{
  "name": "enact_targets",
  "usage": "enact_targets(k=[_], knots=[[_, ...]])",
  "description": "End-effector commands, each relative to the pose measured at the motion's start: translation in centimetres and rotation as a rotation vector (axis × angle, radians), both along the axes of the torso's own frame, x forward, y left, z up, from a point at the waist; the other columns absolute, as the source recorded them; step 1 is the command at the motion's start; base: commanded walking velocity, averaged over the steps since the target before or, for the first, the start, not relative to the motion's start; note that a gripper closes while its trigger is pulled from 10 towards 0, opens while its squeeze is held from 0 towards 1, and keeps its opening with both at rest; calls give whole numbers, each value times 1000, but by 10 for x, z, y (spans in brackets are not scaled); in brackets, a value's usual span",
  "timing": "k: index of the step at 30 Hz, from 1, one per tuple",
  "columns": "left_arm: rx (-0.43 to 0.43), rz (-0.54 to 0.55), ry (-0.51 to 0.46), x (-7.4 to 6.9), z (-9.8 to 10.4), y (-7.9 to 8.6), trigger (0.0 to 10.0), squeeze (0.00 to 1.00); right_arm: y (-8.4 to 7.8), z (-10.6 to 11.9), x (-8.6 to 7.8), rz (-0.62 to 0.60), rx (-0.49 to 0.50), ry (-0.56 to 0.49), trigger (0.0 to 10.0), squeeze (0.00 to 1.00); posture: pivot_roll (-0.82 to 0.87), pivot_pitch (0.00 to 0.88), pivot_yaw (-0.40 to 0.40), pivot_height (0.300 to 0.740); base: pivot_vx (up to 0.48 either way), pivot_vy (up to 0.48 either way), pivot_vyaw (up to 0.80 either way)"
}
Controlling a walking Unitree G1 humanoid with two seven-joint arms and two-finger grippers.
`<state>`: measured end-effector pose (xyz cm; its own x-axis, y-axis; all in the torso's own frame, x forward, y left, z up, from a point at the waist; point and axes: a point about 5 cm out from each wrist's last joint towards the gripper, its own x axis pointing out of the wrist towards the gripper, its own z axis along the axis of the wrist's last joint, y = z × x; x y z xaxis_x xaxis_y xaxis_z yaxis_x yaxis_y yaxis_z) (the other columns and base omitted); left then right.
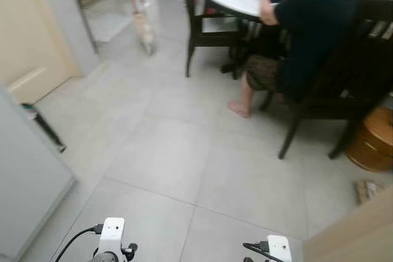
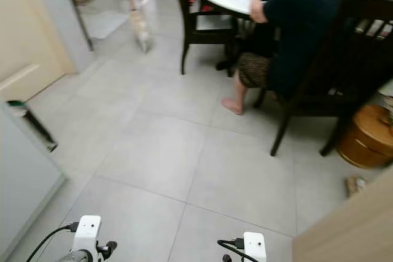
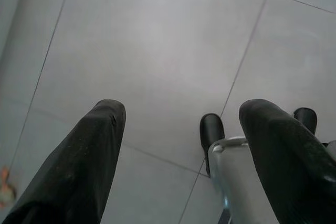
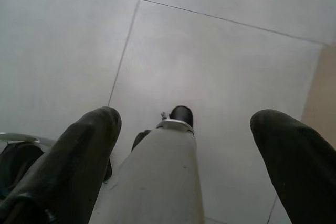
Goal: Restocking fridge
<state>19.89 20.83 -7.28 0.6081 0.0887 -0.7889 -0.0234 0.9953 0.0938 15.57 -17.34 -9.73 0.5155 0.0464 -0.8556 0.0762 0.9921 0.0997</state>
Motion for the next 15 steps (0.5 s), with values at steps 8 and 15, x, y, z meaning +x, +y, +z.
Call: enact_targets(k=[8,15], knots=[[-58,-107,101,0,-4,-15,10000,0,-45,24,42,-129,-126,-29,10000,0,-98,0,-18,722,0,0,800],[-58,-98,91,1,-3,-15,10000,0,-45,25,44,-120,-125,-33,10000,0,-93,0,-22,722,0,0,800]])
